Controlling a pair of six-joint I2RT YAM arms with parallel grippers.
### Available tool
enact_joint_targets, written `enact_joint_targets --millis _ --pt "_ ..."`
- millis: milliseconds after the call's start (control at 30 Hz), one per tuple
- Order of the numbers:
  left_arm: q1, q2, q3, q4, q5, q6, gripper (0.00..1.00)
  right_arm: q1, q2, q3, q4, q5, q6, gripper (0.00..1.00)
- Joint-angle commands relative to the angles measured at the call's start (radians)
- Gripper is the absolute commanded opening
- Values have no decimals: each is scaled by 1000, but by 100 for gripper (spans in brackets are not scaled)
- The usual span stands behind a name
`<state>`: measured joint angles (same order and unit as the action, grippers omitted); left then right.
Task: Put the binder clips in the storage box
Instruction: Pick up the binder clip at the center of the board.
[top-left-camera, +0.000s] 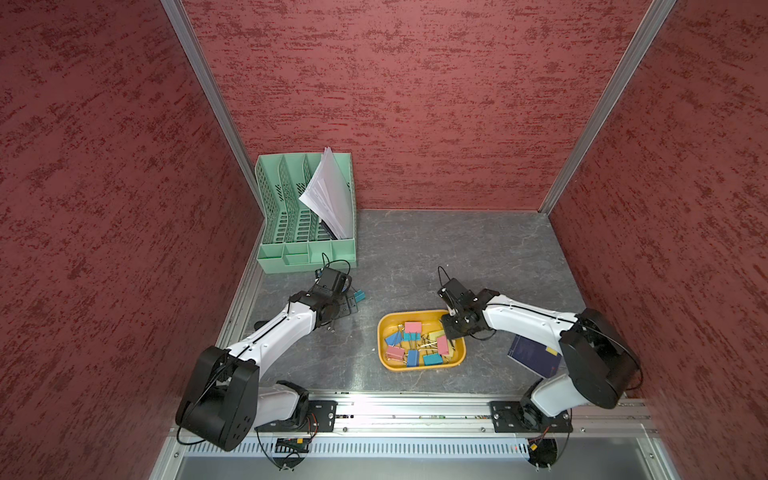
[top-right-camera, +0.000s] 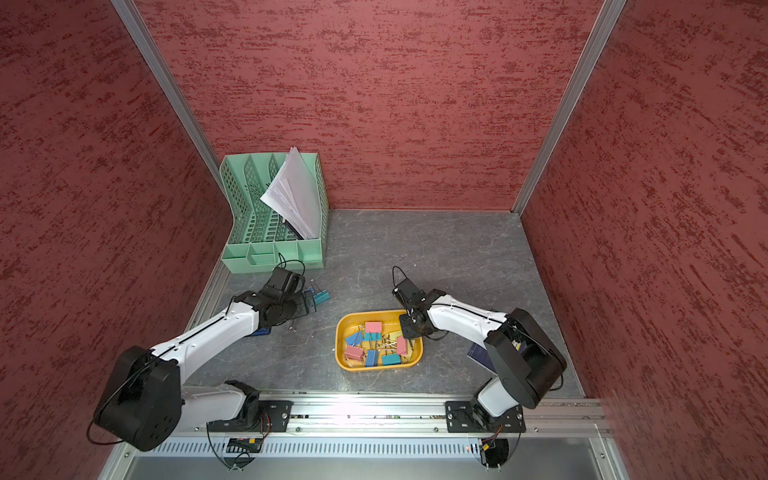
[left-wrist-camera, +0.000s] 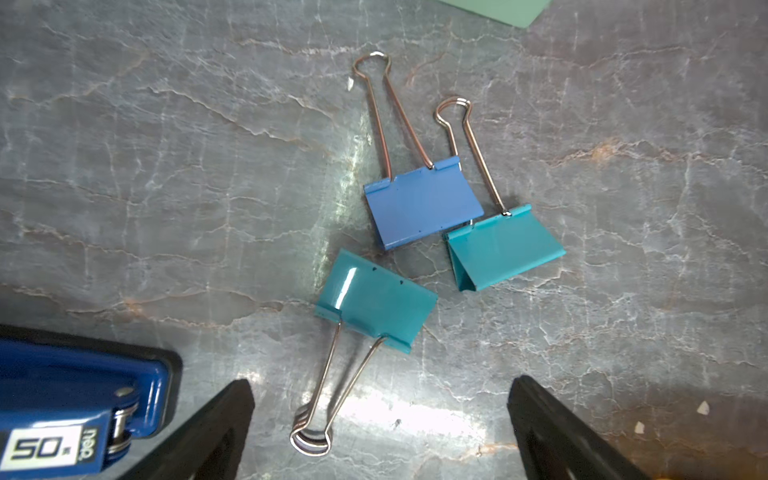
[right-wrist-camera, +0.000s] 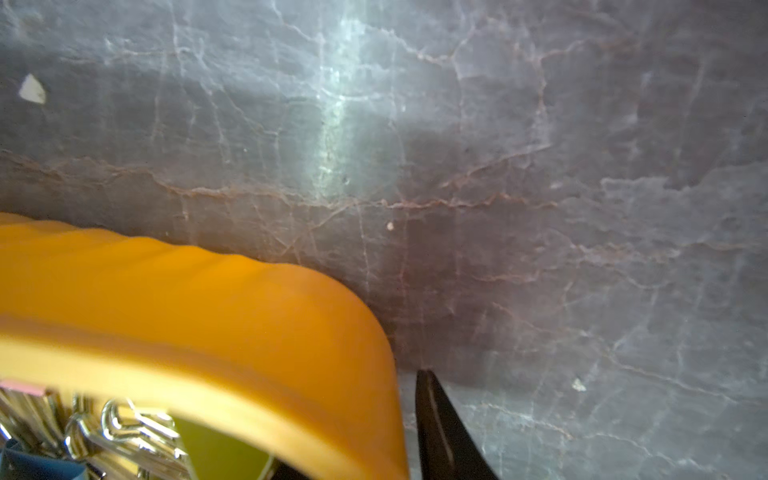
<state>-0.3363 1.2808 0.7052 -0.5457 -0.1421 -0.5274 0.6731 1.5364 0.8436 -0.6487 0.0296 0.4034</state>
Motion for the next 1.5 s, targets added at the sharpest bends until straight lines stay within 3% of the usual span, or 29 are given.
enact_joint_targets --millis 0,200,567,833,1233,1467 --pt "32 11 9 5 69 79 100 -7 -14 15 -11 -2 0 31" --pt "91 94 41 28 173 111 97 -7 -7 23 -16 1 0 31" --pt "105 212 53 73 177 108 90 -7 -13 22 -29 14 0 31" --pt "112 233 69 90 173 119 84 -7 2 29 -29 13 -2 31" --pt "112 233 66 114 184 136 61 -8 13 35 -33 15 -2 31" --pt "92 181 48 107 179 133 58 -7 21 33 -26 11 0 30"
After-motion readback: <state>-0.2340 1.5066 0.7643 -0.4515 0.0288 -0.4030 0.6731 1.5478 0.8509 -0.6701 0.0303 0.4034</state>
